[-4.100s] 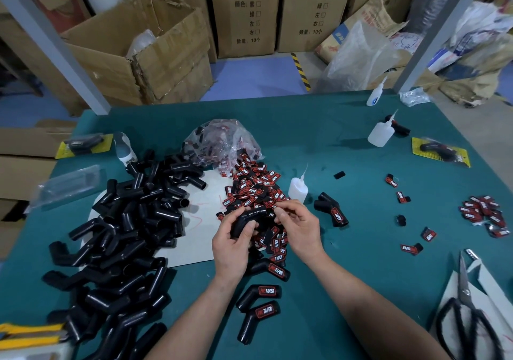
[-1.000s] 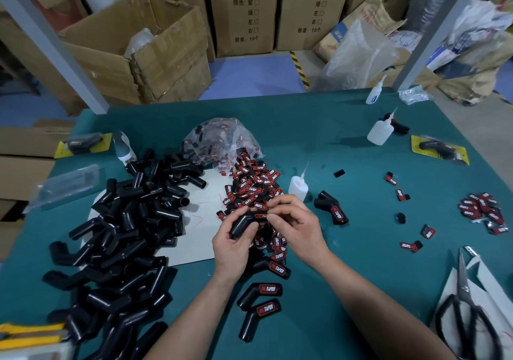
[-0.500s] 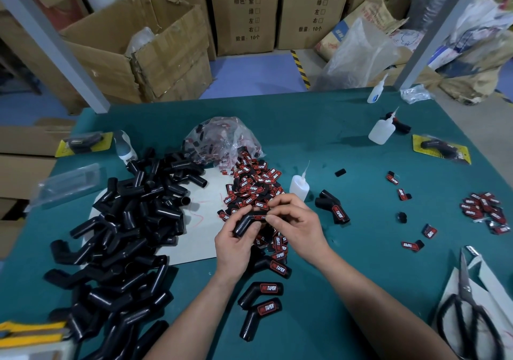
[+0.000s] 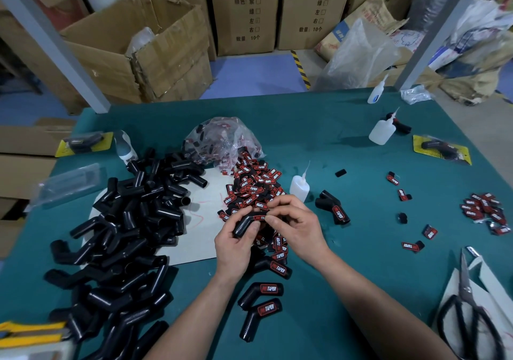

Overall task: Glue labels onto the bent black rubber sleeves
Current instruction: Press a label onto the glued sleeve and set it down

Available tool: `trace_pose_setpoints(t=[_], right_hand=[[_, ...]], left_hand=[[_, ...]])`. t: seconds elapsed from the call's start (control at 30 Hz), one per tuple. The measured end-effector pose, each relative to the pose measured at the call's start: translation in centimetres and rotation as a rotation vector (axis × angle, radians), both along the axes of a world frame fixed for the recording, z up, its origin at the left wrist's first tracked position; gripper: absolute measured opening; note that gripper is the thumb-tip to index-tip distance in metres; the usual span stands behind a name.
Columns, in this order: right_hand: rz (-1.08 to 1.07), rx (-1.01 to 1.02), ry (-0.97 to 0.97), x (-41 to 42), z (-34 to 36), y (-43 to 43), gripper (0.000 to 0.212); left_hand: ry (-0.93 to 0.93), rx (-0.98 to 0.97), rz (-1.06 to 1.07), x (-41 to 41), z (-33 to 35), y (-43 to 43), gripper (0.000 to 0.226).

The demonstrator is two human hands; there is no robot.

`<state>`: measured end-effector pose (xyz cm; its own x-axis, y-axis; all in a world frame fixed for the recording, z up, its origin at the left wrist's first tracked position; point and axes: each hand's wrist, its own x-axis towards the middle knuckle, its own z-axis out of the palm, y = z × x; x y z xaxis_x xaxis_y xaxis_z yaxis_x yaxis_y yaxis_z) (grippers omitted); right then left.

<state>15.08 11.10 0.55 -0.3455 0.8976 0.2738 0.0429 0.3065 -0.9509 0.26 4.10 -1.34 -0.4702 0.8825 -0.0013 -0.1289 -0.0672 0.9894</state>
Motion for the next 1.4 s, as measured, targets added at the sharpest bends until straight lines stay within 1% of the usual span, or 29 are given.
trace_pose_setpoints(t=[0.13, 0.37, 0.63, 0.7, 0.8, 0.9, 0.97, 1.07, 1.1, 1.17, 1.3, 1.4], right_hand=[[-0.002, 0.000, -0.001, -0.1, 0.0, 0.0, 0.005], [-0.003, -0.005, -0.003, 0.0, 0.1, -0.1, 0.004], [0.000, -0.006, -0.009, 0.0, 0.0, -0.1, 0.005], [-0.004, -0.047, 0.021, -0.2, 0.1, -0.2, 0.008], [-0.107, -0.241, 0.132, -0.5, 0.6, -0.1, 0.013], [-0.167, -0.357, 0.159, -0.3, 0.5, 0.0, 0.010], [-0.118, -0.345, 0.094, -0.3, 0.2, -0.3, 0.009], [-0.065, -0.246, 0.036, -1.0, -0.2, -1.0, 0.004], [-0.065, -0.234, 0.051, -1.1, -0.3, -1.2, 0.001], [-0.068, -0.256, 0.104, -1.4, -0.6, -1.3, 0.006], [-0.098, -0.388, 0.224, -1.7, -1.1, -1.5, 0.016], [-0.131, -0.394, 0.224, -1.6, -1.0, -1.5, 0.015]], left_hand=[[0.008, -0.009, 0.016, 0.1, 0.0, 0.1, 0.047], [-0.036, -0.005, 0.011, 0.1, 0.1, 0.0, 0.029], [-0.045, -0.026, -0.001, 0.0, -0.2, 0.1, 0.033], [-0.067, -0.022, -0.001, -0.1, -0.2, 0.2, 0.031], [-0.158, -0.026, 0.020, -0.3, -0.2, 0.4, 0.027], [-0.228, -0.035, 0.028, -0.4, -0.3, 0.5, 0.033], [-0.225, -0.030, 0.033, -0.4, -0.3, 0.5, 0.030], [-0.212, -0.028, 0.043, -0.5, -0.2, 0.5, 0.026], [-0.205, -0.025, 0.042, -0.5, -0.2, 0.5, 0.026], [-0.174, -0.021, 0.030, -0.4, -0.1, 0.5, 0.028], [-0.145, -0.042, 0.009, -0.4, 0.0, 0.4, 0.032], [-0.138, -0.032, 0.017, -0.3, 0.1, 0.5, 0.037]])
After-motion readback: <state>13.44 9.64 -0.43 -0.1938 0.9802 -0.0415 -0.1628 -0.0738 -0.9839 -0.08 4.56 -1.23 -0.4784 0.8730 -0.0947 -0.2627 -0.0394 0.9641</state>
